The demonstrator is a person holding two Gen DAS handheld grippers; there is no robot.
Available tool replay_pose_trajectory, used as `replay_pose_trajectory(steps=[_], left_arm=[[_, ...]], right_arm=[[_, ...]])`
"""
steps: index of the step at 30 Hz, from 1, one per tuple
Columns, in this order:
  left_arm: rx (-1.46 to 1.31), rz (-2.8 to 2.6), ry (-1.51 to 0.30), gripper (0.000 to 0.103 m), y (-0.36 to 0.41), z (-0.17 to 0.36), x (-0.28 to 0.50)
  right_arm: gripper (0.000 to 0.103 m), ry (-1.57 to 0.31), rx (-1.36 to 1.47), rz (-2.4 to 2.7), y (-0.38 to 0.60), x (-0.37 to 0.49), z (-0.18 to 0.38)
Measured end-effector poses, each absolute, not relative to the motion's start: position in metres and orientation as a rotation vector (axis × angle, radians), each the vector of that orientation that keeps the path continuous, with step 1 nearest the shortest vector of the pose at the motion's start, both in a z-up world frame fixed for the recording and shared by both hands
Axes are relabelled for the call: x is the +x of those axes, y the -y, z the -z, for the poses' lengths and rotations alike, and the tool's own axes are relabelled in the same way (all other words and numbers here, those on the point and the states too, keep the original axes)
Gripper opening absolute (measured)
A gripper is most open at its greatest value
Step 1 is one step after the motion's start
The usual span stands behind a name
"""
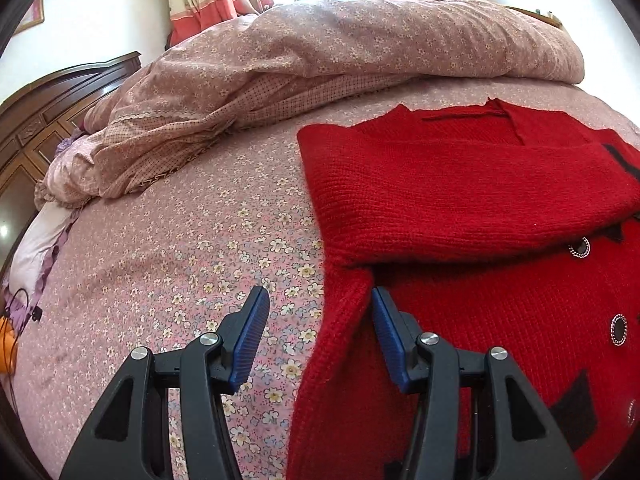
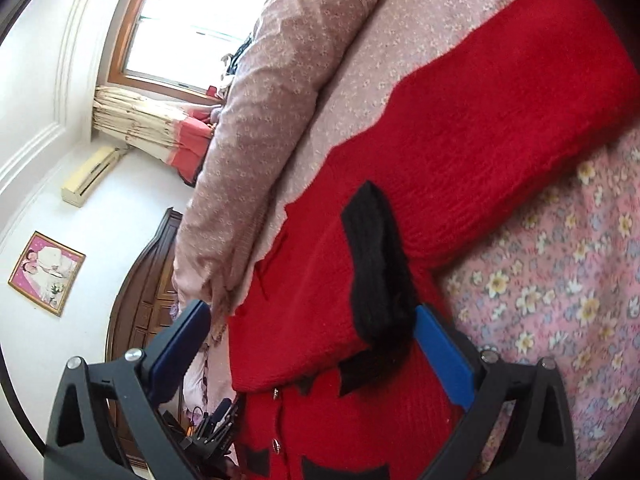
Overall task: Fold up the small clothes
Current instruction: 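Grasp the black cuff of the other sleeve with the right gripper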
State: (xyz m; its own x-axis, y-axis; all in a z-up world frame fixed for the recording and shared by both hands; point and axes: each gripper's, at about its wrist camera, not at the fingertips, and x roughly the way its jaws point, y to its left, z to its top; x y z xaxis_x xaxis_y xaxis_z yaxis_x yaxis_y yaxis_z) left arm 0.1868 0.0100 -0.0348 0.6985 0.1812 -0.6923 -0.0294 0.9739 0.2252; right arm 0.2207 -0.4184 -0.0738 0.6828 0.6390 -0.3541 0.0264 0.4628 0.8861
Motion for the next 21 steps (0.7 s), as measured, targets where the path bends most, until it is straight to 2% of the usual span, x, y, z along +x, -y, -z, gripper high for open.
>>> replay_pose_trajectory(steps=[2,4,6,7,9,10,11,12,16,21], left_arm=[[0.204,-0.118,-0.799,0.046,-0.009,0.036,0.188],[0.208,-0.117,-0.802,0.046,-0.009,0.037,0.188],[0.205,-0.115,-0.799,0.046,-0.009,0.037,0.188],[0.202,-0.115,-0.799,0.046,-0.009,0.037,0.187],[0.194,-0.114,-0.799,0.046,-0.01,0.037,0.188],[0.19,-0.113,-0.8,0.046,-0.011,0.036,0.188],[0.187,-0.112,-0.803,0.046,-0.011,0.037,0.188],[0.185,-0.112,-0.805,0.046,-0.011,0.037,0.189],[0.187,-0.106,-0.79,0.046,-0.011,0.034,0.187],[0.205,-0.083,-0.735,0.046,-0.004,0.023,0.183]], right_arm=[[0.102,-0.778,1.019,-0.417,0.417,0.223,0.078],[0.092,-0.785,1.008,-0.411,0.414,0.227,0.078],[0.064,-0.802,0.98,-0.401,0.411,0.233,0.078],[0.058,-0.819,0.974,-0.4,0.408,0.237,0.079],[0.038,-0.857,0.958,-0.381,0.406,0.242,0.083],[0.032,-0.869,0.938,-0.362,0.405,0.241,0.083],[0.018,-0.879,0.907,-0.336,0.405,0.239,0.081],[0.014,-0.877,0.88,-0.321,0.405,0.239,0.077],[0.013,-0.836,0.731,-0.289,0.398,0.238,0.052],[0.013,-0.768,0.416,-0.224,0.369,0.231,0.01]])
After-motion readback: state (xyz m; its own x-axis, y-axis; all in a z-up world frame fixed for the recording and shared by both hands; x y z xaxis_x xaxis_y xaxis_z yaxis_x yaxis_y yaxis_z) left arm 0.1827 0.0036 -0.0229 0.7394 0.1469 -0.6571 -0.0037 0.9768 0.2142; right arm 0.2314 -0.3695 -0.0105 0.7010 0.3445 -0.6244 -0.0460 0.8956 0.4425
